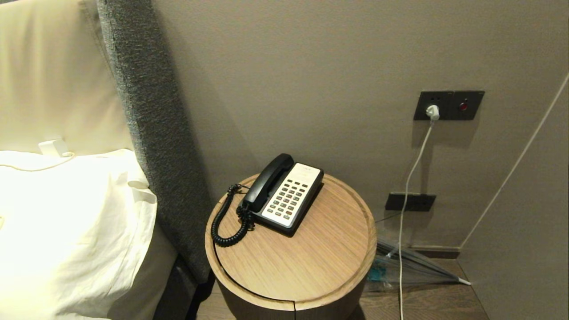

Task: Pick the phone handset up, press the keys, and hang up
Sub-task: Pick up the desk phone handset

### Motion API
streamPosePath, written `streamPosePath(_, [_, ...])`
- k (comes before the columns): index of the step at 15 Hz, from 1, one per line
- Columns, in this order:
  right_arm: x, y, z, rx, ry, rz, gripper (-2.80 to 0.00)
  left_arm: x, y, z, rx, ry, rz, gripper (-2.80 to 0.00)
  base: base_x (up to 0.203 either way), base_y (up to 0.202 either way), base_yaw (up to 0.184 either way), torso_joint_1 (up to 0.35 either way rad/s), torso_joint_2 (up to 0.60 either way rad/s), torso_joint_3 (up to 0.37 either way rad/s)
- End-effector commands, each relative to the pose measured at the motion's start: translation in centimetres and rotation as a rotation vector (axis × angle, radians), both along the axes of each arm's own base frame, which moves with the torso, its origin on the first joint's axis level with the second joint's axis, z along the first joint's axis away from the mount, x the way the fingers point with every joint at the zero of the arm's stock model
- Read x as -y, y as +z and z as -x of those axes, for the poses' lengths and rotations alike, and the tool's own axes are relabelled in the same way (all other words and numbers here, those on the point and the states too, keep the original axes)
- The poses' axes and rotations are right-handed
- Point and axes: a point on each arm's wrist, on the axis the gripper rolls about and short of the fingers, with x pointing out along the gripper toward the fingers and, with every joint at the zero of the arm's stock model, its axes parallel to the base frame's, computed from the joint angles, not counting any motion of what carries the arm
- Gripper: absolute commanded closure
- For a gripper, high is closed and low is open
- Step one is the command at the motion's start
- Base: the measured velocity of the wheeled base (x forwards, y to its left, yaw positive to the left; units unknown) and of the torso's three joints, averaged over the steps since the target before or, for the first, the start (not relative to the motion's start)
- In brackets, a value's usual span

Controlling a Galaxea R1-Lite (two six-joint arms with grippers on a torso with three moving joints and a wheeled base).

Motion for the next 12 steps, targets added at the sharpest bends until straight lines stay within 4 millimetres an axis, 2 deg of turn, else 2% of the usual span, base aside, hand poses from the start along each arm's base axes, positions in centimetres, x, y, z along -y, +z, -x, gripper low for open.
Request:
streamPosePath(1, [0.0, 0.03, 0.01, 0.001, 0.0, -0.001, 0.0, 0.0, -1.1, -0.32, -0.039, 0.001, -0.001, 0.0, 0.0, 0.0, 0.0, 0.0, 0.0, 0.0])
streamPosePath(12, [0.0, 0.03, 0.01, 0.0, 0.0, -0.001, 0.0, 0.0, -1.1, -0.32, -0.039, -0.001, 0.013, 0.0, 0.0, 0.0, 0.0, 0.0, 0.0, 0.0])
